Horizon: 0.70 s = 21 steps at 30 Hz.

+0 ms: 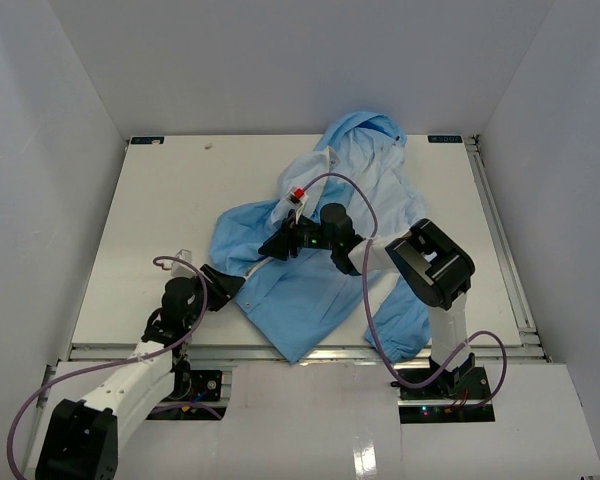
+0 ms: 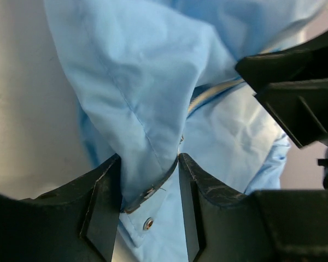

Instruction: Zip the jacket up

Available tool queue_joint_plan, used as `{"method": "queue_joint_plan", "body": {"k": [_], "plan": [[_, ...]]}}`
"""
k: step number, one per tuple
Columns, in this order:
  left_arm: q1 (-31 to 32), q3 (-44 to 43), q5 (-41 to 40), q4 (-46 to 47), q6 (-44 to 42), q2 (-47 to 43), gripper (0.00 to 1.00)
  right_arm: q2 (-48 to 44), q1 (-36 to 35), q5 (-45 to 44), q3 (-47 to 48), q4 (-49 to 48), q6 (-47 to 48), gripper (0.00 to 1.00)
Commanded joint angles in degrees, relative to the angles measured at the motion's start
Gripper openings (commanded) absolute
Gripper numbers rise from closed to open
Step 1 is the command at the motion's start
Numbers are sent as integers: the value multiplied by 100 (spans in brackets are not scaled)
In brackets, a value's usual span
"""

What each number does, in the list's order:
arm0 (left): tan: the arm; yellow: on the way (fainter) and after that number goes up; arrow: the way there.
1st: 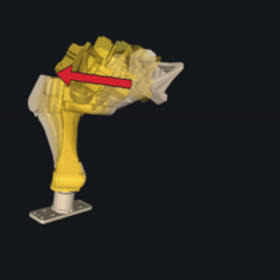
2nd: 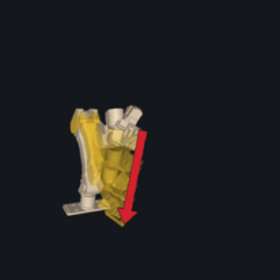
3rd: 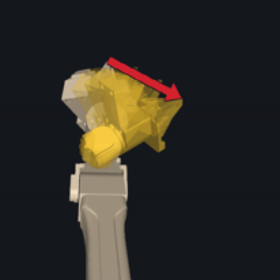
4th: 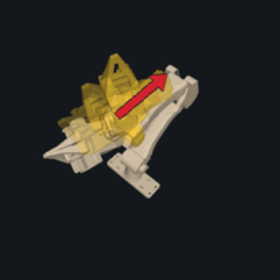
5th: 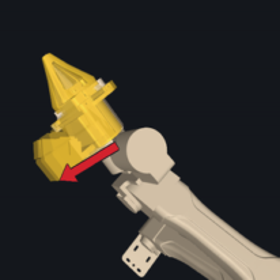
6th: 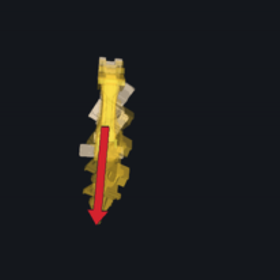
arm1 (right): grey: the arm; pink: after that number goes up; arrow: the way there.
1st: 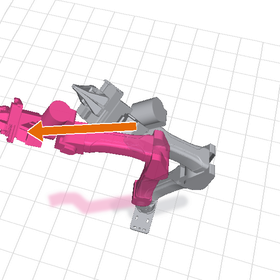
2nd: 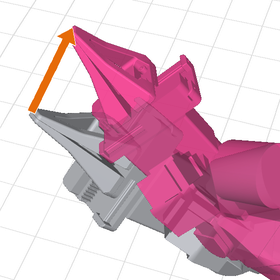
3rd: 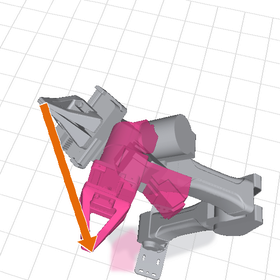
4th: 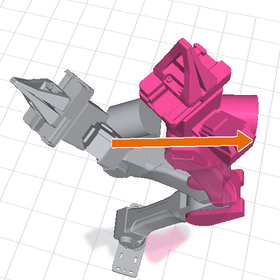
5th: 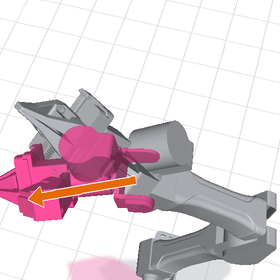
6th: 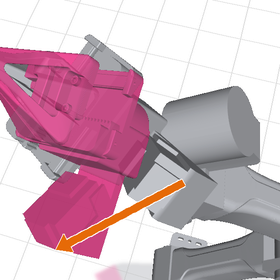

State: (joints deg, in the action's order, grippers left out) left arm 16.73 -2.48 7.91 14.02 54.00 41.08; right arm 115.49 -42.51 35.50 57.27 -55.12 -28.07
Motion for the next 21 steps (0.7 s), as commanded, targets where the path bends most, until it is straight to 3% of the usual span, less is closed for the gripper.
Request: {"method": "queue_joint_plan", "body": {"k": [1,4,6,13,21], "plan": [[34,476,-27,67,-51,233,40,320,-200,448,209,-259,43,47],[32,582,78,233,-125,145,19,439,-214,650,311,-525,-181,47],[32,600,45,198,-102,61,15,446,-229,630,292,-550,-248,47],[32,507,80,300,-106,389,5,605,-363,510,290,-363,-146,47],[34,596,78,365,-137,235,3,957,-417,614,705,-158,-144,48]]}}
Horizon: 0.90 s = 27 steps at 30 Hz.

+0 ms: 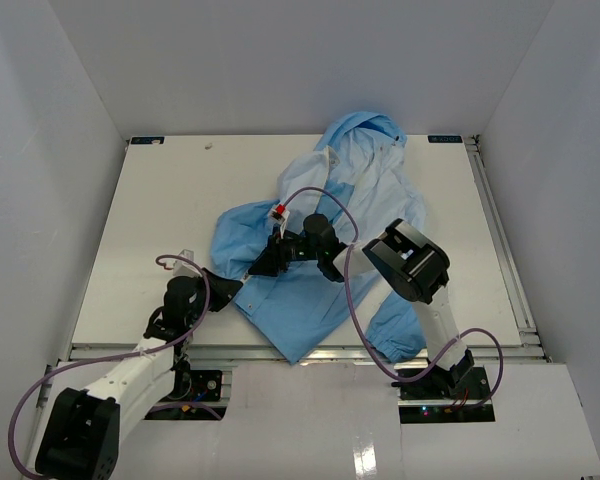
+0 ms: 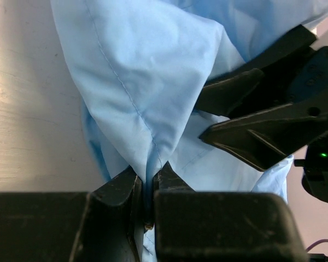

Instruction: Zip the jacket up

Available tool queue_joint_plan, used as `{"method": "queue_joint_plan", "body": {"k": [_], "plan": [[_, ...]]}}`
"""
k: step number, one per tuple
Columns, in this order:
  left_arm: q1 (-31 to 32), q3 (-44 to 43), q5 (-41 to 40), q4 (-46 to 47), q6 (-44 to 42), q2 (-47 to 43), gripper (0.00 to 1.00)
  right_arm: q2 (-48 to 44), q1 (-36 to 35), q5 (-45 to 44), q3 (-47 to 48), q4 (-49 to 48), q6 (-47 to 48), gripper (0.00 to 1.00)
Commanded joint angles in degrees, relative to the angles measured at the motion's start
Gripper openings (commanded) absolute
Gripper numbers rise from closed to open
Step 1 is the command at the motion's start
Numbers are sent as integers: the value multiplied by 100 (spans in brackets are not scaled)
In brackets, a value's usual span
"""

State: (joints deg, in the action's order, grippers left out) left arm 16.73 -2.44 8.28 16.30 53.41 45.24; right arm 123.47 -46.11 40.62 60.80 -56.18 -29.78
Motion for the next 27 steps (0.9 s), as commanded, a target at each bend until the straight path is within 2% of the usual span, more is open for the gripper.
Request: {"method": "queue_joint_plan", "body": {"k": [1,9,21,27], "plan": [[38,605,36,136,-82,-204,3,181,-63,98,375,-7,31,49],[32,610,57,151,-91,-188,1,412,-100,119,532,162,86,50],[32,648,60,189,-111,-270,0,416,-109,626,99,-633,-523,51],[32,673,75,207,-111,-312,0,451,-118,665,141,-582,-592,53]]}}
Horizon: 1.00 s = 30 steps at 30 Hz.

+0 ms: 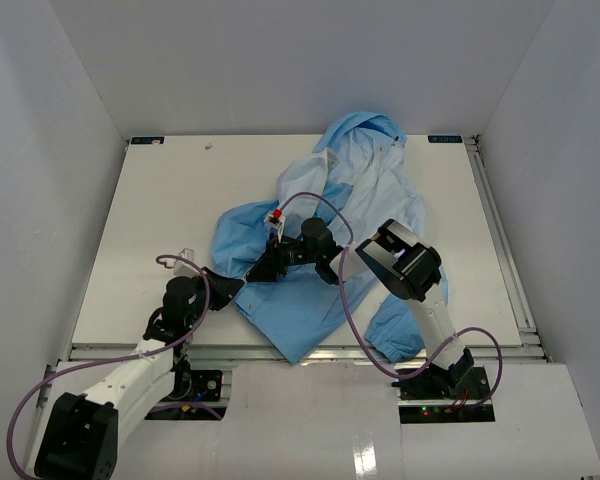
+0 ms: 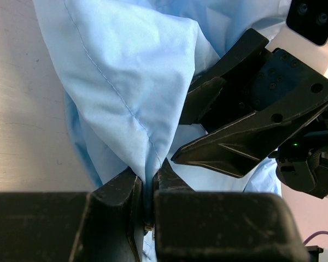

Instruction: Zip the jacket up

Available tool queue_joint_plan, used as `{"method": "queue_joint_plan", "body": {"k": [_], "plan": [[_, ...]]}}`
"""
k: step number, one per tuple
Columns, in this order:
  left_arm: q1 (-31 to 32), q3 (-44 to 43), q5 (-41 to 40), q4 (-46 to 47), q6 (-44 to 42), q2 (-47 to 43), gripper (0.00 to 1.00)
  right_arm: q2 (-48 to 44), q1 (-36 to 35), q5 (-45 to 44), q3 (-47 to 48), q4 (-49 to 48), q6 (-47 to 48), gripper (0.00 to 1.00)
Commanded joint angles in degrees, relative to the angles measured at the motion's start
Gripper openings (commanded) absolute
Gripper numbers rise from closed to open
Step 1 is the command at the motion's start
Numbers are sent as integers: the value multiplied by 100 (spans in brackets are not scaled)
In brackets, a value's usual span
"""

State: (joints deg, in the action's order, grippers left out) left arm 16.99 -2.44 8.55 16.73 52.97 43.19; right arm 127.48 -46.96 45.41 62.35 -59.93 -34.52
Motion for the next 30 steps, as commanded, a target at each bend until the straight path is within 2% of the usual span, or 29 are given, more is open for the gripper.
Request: {"method": "queue_joint_plan", "body": {"k": [1,6,13,22,30], "plan": [[11,674,45,164,-73,-109,0,44,-33,174,-7,-169,-84,53],[7,675,43,174,-85,-101,0,-34,-41,-197,88,514,269,54],[8,689,50,231,-91,-76,0,-30,-65,-389,296,948,505,56],[14,683,53,269,-94,-25,0,226,-74,183,315,54,-216,57],[7,701,59,269,-95,-88,0,201,-68,56,301,389,-142,58]]}}
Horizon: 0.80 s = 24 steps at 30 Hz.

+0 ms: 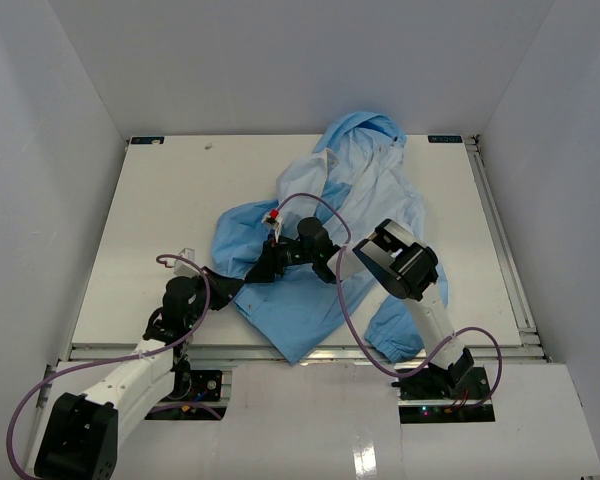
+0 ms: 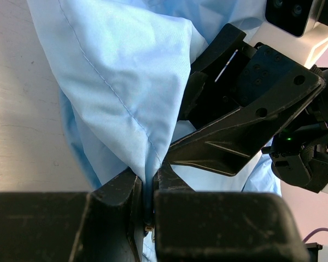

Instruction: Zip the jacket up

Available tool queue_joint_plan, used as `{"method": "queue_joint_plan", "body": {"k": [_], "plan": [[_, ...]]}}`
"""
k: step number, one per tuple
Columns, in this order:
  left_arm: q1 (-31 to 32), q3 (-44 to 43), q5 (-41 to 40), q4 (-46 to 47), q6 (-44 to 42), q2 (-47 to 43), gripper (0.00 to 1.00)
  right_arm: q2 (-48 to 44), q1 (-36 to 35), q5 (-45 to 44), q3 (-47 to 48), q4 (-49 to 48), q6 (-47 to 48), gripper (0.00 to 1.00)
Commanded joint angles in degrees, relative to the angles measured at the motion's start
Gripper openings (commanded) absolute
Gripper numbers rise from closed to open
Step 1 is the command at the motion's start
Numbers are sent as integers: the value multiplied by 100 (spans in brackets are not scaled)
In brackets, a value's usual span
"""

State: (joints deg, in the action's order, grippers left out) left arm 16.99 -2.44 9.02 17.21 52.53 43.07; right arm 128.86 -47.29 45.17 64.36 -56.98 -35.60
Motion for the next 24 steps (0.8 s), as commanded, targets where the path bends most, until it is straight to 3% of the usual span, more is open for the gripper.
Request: {"method": "queue_joint_plan", "body": {"k": [1,6,13,17,20,24], "plan": [[6,701,12,221,-50,-75,0,57,-38,26,118,197,-11,59],[6,703,12,223,-50,-90,0,143,-43,92,191,279,-156,60],[14,742,23,223,-50,-174,0,445,-10,556,139,-1142,-1226,58],[14,745,13,230,-50,-194,0,712,45,747,139,-2390,-2074,51],[14,753,4,230,-50,-196,0,737,62,725,130,-2501,-2105,47],[6,754,4,230,-50,-211,0,746,106,669,51,-2808,-2284,30]]}}
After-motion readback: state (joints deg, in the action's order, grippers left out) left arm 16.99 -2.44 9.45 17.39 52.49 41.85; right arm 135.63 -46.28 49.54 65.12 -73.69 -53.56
